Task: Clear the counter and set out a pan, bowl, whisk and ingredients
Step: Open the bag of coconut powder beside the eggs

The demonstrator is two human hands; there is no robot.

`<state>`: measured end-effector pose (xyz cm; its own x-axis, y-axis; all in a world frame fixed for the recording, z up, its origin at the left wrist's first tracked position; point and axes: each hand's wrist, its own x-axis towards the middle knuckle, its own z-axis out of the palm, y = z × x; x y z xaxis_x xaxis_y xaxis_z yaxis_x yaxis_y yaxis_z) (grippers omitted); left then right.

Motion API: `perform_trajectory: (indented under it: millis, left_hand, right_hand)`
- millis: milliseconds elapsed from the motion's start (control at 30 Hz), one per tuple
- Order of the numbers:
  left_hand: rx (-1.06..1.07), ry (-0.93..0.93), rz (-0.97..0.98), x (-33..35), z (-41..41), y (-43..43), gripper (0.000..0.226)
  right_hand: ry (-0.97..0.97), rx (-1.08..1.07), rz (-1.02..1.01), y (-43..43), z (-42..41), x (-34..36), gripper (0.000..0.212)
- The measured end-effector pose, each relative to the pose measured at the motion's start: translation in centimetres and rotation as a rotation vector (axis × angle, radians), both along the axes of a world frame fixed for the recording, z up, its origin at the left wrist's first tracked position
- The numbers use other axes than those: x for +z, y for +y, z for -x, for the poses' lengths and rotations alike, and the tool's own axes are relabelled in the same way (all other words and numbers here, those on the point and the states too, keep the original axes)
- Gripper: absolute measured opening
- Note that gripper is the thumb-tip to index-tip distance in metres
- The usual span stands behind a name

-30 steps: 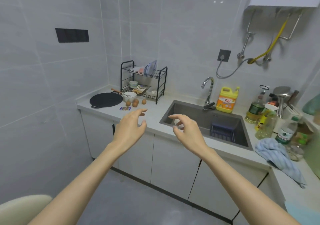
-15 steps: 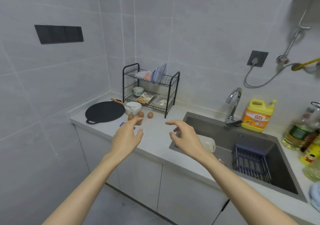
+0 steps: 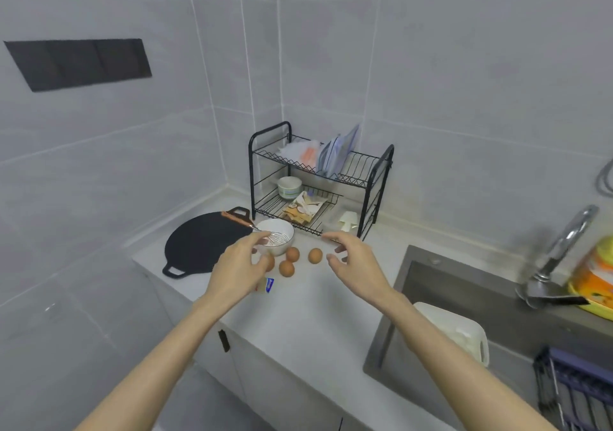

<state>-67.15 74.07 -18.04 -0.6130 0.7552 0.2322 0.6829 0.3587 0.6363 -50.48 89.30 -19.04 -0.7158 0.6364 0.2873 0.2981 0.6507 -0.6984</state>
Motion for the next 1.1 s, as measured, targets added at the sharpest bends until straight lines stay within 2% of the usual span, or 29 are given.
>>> perform_trajectory:
  millis: [333,633,933,1100]
  left_hand:
    - [-0.045,-0.131,0.063,-3.6,10.2,8.4,0.040]
    - [-0.285,-0.197,0.114,-5.6,21.3,15.8,0.044]
    - [-0.468,-0.360,0.414,-7.9,28.6,24.8,0.059]
    - [-0.514,-0.362,0.499,-10.2,30.8,30.0,0.047]
  right_hand:
    - [-0.095,-0.023,0.107,6.8,9.7,-4.4,0.043]
    - [-0.123,-0.166,0.179,9.6,19.7,-8.1,0.045]
    - [-0.219,-0.355,0.273,13.7,26.7,-10.2,0.060]
    - [-0.330,-0.448,0.353,17.7,29.4,-12.0,0.065]
